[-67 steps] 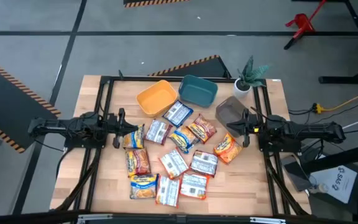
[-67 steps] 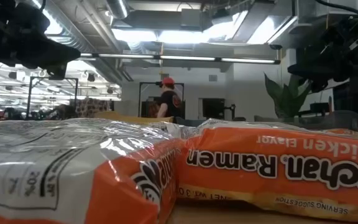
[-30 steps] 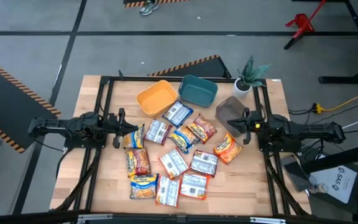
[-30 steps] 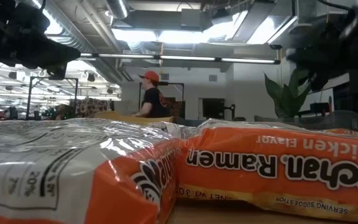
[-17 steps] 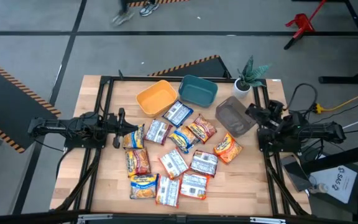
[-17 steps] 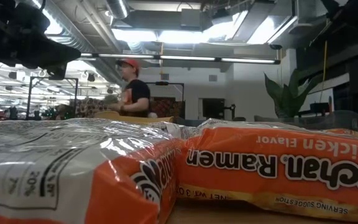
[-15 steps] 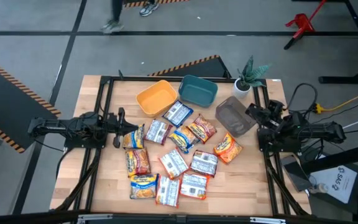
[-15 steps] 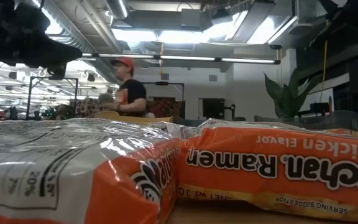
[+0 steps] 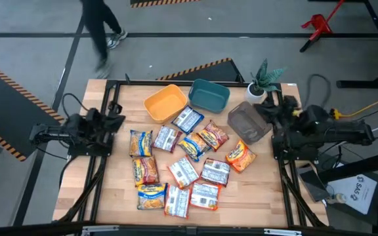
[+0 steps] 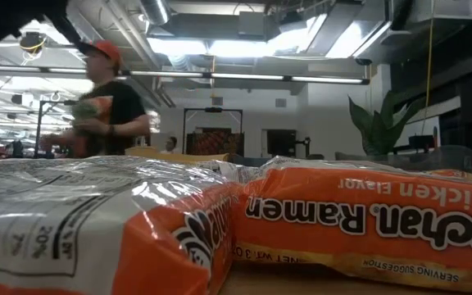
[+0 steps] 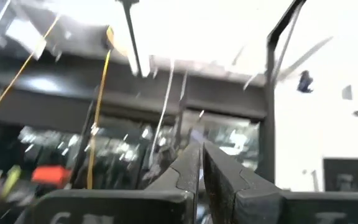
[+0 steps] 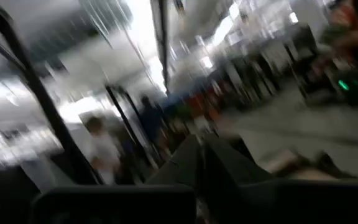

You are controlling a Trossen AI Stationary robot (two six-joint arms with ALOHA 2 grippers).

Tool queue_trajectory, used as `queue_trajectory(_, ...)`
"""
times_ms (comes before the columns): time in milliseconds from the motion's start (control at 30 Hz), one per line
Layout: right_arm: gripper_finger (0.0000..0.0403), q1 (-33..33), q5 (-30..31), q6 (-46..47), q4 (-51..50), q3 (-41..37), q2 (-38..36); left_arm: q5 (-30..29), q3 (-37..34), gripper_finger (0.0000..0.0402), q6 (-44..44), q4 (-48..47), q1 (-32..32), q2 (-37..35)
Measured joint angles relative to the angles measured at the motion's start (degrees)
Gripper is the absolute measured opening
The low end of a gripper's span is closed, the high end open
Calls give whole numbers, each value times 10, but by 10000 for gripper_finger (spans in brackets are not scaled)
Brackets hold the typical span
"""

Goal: Sort Maruchan noodles
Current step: Put the top right orange noodle pack into the black bin

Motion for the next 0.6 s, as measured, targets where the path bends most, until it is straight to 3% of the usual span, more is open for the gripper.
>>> queue_trajectory(200,95,0,-32,24,-258,146,131,10,0,15,-38,113,0,0)
queue_trajectory(400,157,0,-140,94,-437,218,234,-26,33,15,-50,128,0,0)
queue_trajectory(467,165,1,-180,108,-476,224,262,-52,70,15,-52,32,0,1)
queue_trajectory(600,167,4,-226,120,-546,224,301,-99,183,16,-77,-282,0,51)
